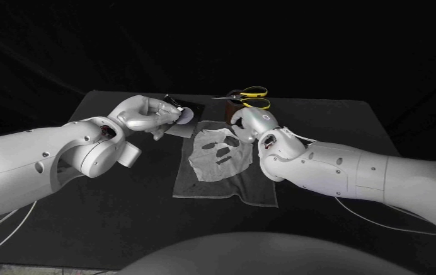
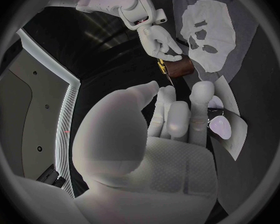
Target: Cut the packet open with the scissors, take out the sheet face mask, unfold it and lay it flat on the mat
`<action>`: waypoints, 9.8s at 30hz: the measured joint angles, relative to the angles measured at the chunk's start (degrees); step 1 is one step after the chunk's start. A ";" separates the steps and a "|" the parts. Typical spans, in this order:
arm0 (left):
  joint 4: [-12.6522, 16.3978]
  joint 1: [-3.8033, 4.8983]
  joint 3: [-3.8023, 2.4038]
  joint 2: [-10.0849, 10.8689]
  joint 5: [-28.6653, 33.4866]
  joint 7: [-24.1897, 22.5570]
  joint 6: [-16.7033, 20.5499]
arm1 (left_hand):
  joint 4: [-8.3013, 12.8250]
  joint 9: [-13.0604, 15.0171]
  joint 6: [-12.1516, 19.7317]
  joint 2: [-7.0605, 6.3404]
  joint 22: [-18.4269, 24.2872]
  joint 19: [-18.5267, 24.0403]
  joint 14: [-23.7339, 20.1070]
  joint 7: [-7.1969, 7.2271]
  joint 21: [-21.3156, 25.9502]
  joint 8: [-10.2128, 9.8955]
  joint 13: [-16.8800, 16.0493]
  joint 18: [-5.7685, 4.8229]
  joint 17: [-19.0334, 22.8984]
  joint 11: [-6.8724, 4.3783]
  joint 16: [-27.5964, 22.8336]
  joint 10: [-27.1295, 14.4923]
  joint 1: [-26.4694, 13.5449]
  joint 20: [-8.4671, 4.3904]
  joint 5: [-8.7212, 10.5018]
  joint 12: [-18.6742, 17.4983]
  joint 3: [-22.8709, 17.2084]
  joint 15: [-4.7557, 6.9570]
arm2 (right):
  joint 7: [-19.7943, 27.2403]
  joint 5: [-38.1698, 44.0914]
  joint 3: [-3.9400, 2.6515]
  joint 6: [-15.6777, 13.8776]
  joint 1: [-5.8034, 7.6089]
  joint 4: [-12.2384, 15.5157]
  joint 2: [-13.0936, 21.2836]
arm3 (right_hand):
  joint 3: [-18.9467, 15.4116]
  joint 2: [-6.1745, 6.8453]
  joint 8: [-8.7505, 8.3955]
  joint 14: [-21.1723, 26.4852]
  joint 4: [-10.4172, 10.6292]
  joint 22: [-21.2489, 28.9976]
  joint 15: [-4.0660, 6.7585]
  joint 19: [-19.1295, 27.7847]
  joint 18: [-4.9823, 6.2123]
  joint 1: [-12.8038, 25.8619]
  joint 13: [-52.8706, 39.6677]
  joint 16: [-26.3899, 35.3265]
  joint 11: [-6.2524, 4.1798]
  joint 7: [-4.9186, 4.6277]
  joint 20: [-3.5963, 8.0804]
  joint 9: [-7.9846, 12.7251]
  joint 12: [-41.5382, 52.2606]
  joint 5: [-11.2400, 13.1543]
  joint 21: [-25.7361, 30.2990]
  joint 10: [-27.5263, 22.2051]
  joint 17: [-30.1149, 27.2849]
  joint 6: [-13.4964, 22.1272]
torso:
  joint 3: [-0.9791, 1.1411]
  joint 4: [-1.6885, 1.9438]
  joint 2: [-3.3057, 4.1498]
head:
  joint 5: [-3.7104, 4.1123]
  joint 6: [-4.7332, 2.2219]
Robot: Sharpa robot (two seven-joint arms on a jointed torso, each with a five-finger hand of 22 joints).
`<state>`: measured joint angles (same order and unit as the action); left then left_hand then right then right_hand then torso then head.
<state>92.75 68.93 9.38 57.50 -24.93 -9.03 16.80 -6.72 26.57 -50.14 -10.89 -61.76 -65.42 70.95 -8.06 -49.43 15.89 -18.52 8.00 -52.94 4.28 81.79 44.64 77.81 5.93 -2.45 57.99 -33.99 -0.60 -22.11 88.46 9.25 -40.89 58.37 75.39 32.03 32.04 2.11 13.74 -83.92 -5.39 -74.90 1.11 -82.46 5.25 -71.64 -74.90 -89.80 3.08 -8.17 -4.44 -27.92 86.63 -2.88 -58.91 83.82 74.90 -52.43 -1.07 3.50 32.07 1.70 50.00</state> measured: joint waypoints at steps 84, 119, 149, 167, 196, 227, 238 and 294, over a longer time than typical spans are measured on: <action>1.34 -6.29 3.47 -2.14 -35.52 11.04 2.07 | -1.72 4.09 -6.79 -1.01 -13.14 -14.53 13.00 2.89 -21.73 -0.29 -22.12 -2.32 -22.00 -3.83 5.56 19.31 5.15 -3.37 -0.13 14.40 6.95 3.45 | -2.04 -3.19 0.23 8.15 -5.62 15.30 14.11 | -8.26 7.19 -2.30 -0.08 3.81 -0.03 0.93 0.01 -0.02 4.43 -0.01 0.00 -1.53 1.94 0.64 2.04 -1.05 0.00 1.36 0.10 0.03 -5.19 | 0.73 -0.35 -1.07 | -0.79 0.00; 1.46 -6.29 3.47 -1.83 -34.26 11.00 1.65 | -1.73 4.05 -6.89 -1.01 -13.19 -14.53 12.99 2.99 -21.92 -0.50 -22.72 -2.31 -21.99 -3.64 5.55 19.47 5.15 -3.36 -0.13 14.72 6.63 3.45 | -1.73 2.80 0.25 6.89 -5.75 13.85 13.15 | -3.15 2.07 0.03 -0.03 -0.29 -0.03 2.10 -0.33 -0.03 -2.53 0.00 0.00 -2.89 3.72 1.38 0.62 0.00 0.11 -0.65 0.02 0.06 -11.72 | 0.73 -0.35 -1.07 | -0.55 0.00; 1.32 -6.29 3.48 -1.72 -33.51 10.81 0.93 | -1.71 4.04 -6.89 -1.01 -13.14 -14.53 12.99 2.99 -21.91 -0.50 -21.96 -2.32 -22.00 -3.63 5.52 19.45 5.15 -3.36 -0.13 14.70 6.62 3.44 | -2.04 4.12 0.25 8.66 -5.75 16.09 16.96 | -1.77 1.53 1.75 -0.10 0.65 -0.01 2.60 -0.63 -0.03 -1.34 -0.03 0.00 -3.49 4.67 2.09 -0.42 2.19 0.36 -1.99 0.21 0.02 -11.58 | 0.74 -0.36 -1.09 | -0.43 0.00; 1.17 -6.29 3.48 -1.86 -33.05 10.54 0.62 | -1.70 3.72 -4.90 -1.01 -13.16 -13.98 12.99 2.05 -20.90 -1.91 -13.00 -2.32 -22.00 -3.03 5.09 13.02 5.15 -2.83 -0.13 9.68 5.65 3.42 | -2.92 5.27 0.16 10.24 -5.69 16.42 17.25 | -2.32 3.22 1.79 -0.09 1.20 -0.04 2.59 0.32 -0.04 0.35 -0.04 0.13 -3.49 3.90 2.22 -0.85 -1.55 0.35 2.61 0.20 0.06 -10.16 | 0.73 -0.35 -1.09 | -0.55 0.00; -2.11 -6.29 3.46 -6.83 -39.23 6.67 -2.01 | -0.87 1.02 -3.11 1.99 -13.21 -13.29 12.98 1.66 -20.84 -4.85 -17.53 -2.32 -21.99 -3.16 4.72 14.68 4.82 -2.56 -0.13 10.11 -1.88 3.03 | 7.06 -4.29 0.24 3.97 -5.44 22.01 21.92 | -3.67 1.20 -3.81 0.00 5.46 -0.05 0.21 2.43 0.92 -2.11 -0.04 1.54 -0.29 0.33 0.00 2.70 -6.43 -1.69 9.76 0.32 0.04 -2.39 | 0.70 -0.41 -1.13 | -0.56 0.00; -5.23 -6.28 3.53 -11.44 -61.60 6.53 -7.70 | -2.89 -2.51 1.51 6.49 -13.17 -13.30 13.09 3.77 -21.61 -8.68 -18.66 -2.32 -22.00 -4.70 4.91 11.10 -0.93 -3.59 -0.06 10.40 -13.55 3.97 | 9.47 -2.73 0.23 17.80 -5.24 19.71 16.74 | 13.96 -2.63 -8.22 -0.01 3.41 -0.03 0.65 1.60 0.81 0.99 -0.05 1.25 -0.73 1.09 0.24 6.25 -5.03 -0.30 6.88 0.11 0.00 -1.06 | 0.74 -0.34 -1.05 | -0.46 0.00; -5.42 -6.28 3.55 -11.40 -62.65 7.66 -9.48 | -2.76 -2.59 1.52 6.56 -13.14 -13.30 13.09 3.77 -21.91 -8.67 -19.43 -2.32 -22.00 -4.68 4.90 11.70 -1.31 -3.58 -0.06 10.75 -14.01 3.97 | 7.72 -1.32 0.15 19.06 -5.19 19.01 16.21 | 14.28 -2.63 -8.22 0.00 3.40 -0.05 0.64 1.61 0.79 0.99 -0.04 1.33 -0.74 1.11 0.23 6.35 -5.03 -0.30 6.88 0.10 0.02 -1.08 | 0.76 -0.31 -1.07 | -0.58 0.00; -1.52 -6.28 3.73 -4.00 -56.42 -0.40 0.30 | 0.97 -2.37 -2.50 4.92 -13.15 -12.68 13.09 1.60 -20.79 -6.78 -14.47 -2.33 -22.00 -2.91 4.45 8.42 -4.47 -2.55 -0.21 7.40 -18.20 3.14 | 6.42 -0.16 -0.10 20.43 -4.96 18.48 16.09 | 14.75 -2.63 -8.16 0.02 3.24 -0.01 0.62 1.43 0.43 1.90 -0.05 1.39 -0.94 1.27 0.43 6.48 -5.04 -0.31 6.89 -0.11 0.05 -1.07 | 0.70 -0.33 -1.10 | -0.34 0.00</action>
<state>91.23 62.65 13.11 53.50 -81.35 -9.43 17.10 -5.75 24.20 -52.64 -5.97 -74.91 -78.11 84.04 -6.46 -70.22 9.11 -32.99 5.67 -74.94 1.37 86.24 53.06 73.34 3.38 -2.66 65.39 -52.20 2.54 -15.69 88.30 9.16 -20.45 53.41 93.86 48.12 46.79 -0.52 5.59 -83.90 -2.15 -74.91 1.73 -81.03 5.67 -69.75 -74.95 -88.41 2.14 -6.90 -4.01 -21.44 81.59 -3.19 -52.02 83.71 74.96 -53.50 -0.37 3.17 30.98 1.36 50.00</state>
